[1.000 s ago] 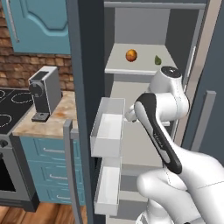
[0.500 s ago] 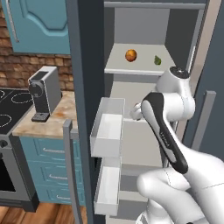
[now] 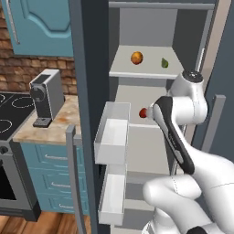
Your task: Take the lime and bell pepper from the second highest rack and move them to the highest rack where the peach and lemon wedge are located, to maximize freezer space. Close the freezer door after rearranging.
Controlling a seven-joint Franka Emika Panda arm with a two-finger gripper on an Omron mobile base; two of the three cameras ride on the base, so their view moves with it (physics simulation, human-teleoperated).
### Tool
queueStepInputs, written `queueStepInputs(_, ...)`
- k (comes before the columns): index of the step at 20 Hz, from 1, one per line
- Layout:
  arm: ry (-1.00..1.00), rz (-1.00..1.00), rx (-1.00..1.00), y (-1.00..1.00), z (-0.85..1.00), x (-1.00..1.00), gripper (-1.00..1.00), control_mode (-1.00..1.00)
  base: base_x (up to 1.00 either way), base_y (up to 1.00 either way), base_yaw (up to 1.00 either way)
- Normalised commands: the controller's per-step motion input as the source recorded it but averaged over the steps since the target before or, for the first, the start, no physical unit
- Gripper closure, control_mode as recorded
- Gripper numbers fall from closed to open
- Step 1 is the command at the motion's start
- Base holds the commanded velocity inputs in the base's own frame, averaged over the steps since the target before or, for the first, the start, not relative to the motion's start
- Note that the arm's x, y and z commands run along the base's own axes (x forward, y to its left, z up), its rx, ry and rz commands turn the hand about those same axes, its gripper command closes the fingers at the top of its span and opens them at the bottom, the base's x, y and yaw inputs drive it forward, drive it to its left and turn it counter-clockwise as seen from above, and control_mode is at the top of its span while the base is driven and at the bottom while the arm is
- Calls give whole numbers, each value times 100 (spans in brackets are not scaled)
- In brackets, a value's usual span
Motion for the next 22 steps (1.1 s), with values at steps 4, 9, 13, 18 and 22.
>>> queueStepInputs(4, 0, -12, 0, -22, -14, 63, -100, -100, 0, 0, 0)
queueStepInputs(9, 1, 0, 0, -23, -30, 47, -100, -100, 0, 0, 0)
queueStepInputs(13, 1, 0, -1, -18, -29, 36, -100, -100, 0, 0, 0)
queueStepInputs(18, 3, 0, -13, 0, -21, 34, -100, -100, 0, 0, 0)
queueStepInputs(22, 4, 3, -20, -1, -20, 29, -100, -100, 0, 0, 0)
